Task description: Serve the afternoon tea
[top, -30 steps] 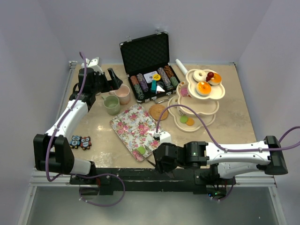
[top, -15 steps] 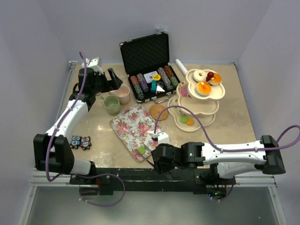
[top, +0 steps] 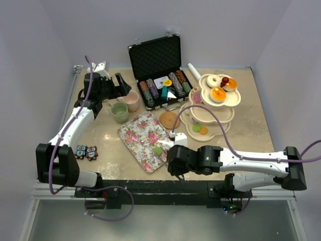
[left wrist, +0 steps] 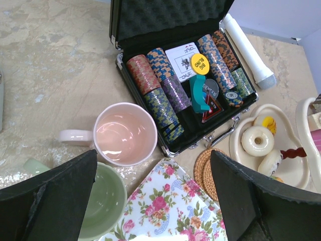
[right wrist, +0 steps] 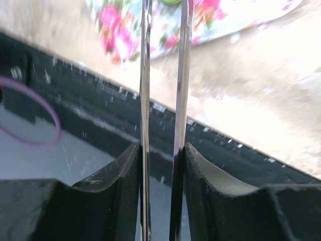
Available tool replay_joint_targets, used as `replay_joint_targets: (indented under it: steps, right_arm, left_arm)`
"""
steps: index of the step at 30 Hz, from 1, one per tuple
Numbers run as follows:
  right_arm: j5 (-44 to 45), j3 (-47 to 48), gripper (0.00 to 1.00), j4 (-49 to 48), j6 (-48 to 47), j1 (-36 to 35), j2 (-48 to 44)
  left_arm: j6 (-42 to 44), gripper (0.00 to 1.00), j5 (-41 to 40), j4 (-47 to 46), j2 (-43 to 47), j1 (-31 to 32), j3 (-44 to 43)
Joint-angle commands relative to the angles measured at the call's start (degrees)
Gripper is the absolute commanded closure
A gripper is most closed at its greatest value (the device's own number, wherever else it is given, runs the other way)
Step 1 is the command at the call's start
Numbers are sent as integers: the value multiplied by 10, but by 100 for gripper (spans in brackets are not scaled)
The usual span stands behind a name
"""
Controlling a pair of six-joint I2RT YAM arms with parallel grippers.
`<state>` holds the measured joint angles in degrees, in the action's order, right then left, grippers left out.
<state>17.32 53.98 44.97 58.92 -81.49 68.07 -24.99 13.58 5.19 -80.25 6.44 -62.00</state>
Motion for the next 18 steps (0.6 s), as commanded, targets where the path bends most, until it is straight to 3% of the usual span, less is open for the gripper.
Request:
replay_joint_targets:
  steps: [1, 18]
  right_arm:
    - [69, 40, 71, 31, 15, 67, -52]
    - [137, -6, 73, 110, 147, 155, -173]
  left_arm:
    - [-10, 1, 8, -24, 3, 0, -8]
    - [-15, 1, 17, -28, 2, 0, -5]
